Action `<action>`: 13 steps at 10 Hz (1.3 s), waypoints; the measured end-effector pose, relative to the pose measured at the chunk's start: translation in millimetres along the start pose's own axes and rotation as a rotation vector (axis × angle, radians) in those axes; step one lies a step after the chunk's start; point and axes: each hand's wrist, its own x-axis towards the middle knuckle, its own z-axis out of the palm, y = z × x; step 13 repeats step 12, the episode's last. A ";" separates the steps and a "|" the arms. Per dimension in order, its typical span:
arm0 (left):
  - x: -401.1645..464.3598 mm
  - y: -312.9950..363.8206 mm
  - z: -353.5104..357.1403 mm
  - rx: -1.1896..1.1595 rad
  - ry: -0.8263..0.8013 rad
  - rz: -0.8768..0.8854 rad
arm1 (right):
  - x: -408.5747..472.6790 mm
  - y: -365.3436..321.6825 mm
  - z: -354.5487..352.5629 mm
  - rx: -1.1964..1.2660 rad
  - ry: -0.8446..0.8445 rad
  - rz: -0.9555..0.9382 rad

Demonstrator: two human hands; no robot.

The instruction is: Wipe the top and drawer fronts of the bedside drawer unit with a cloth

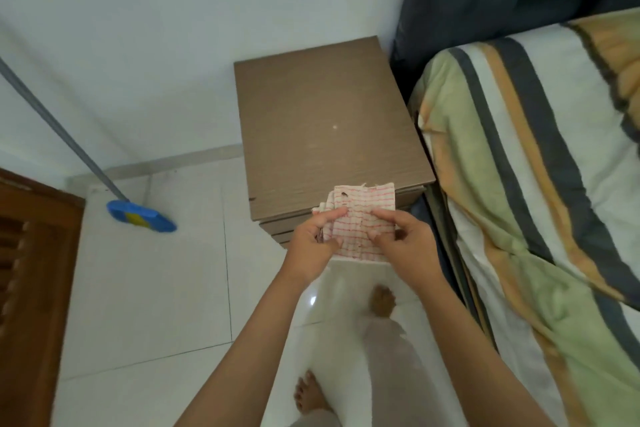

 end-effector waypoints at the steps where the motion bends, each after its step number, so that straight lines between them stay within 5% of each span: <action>1: 40.0 -0.6 17.3 0.106 -0.006 0.001 | 40.7 10.1 -18.1 -0.056 -0.016 -0.044; 5: 218.6 -38.7 80.6 0.356 0.072 -0.092 | 218.8 53.6 -66.3 -0.232 -0.117 0.004; 8: 261.2 -49.0 102.0 0.659 0.033 -0.131 | 259.8 82.8 -71.9 -0.386 -0.253 0.022; 10: 262.6 -36.7 106.5 0.821 -0.022 -0.245 | 265.7 96.2 -74.6 -0.510 -0.137 -0.023; 12: 240.5 -17.5 96.7 0.816 0.045 -0.248 | 251.1 27.9 -90.2 -0.269 0.166 -0.022; 13: 240.5 -17.5 96.7 0.816 0.045 -0.248 | 251.1 27.9 -90.2 -0.269 0.166 -0.022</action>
